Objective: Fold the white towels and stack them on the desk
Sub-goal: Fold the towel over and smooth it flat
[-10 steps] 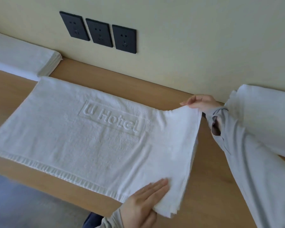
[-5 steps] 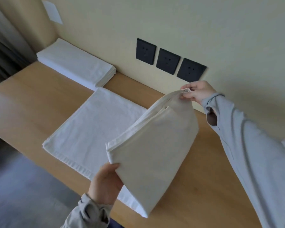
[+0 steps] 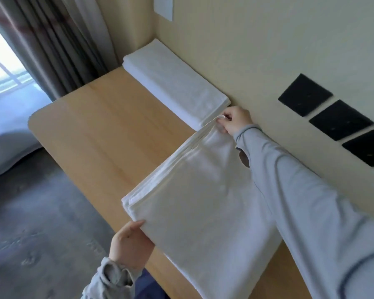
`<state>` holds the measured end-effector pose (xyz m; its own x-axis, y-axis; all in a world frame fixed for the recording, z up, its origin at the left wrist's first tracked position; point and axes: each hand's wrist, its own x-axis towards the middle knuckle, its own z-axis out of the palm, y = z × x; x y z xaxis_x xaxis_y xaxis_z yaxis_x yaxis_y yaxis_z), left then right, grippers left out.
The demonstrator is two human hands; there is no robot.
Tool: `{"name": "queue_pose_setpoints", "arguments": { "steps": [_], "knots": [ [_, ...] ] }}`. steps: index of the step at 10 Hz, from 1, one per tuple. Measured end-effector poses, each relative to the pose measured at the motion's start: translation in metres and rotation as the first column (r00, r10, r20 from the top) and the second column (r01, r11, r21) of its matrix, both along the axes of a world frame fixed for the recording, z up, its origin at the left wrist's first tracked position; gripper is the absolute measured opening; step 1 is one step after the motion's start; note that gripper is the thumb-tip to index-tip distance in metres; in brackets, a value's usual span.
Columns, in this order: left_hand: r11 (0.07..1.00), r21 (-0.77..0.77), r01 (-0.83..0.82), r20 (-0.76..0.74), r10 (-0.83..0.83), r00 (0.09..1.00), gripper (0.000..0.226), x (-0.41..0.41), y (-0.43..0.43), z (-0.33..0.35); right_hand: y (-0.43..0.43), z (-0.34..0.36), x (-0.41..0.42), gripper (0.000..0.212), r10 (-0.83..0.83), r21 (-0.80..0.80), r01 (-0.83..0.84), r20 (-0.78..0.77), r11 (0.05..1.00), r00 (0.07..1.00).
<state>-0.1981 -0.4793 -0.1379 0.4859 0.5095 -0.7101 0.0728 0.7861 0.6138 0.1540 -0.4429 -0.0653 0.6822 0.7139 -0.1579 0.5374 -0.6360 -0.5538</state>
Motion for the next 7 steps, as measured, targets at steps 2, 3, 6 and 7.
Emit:
{"name": "queue_pose_setpoints", "arguments": {
  "steps": [2,3,6,7],
  "knots": [
    [0.946,-0.074,-0.316,-0.146,0.303,0.942,0.024,-0.009,0.025,-0.033,0.042,-0.056,-0.016,0.011,0.041,-0.16,-0.035,0.032,0.987,0.999],
    [0.966,0.156,-0.207,-0.218,0.238,0.946,0.033,-0.01,0.038,-0.026,0.041,-0.069,-0.011,0.015,0.0,-0.113,-0.013,-0.106,0.994,0.994],
    [0.765,0.625,0.157,-0.481,0.218,0.849,0.037,0.005,0.052,-0.039,0.016,-0.074,0.004,0.033,0.059,-0.038,-0.066,-0.179,0.997,0.982],
    [0.688,0.688,0.233,-0.488,0.2,0.85,0.034,0.005,0.052,-0.042,0.021,-0.079,0.002,0.022,0.063,0.008,-0.062,-0.167,0.998,0.984]
  ]
}}
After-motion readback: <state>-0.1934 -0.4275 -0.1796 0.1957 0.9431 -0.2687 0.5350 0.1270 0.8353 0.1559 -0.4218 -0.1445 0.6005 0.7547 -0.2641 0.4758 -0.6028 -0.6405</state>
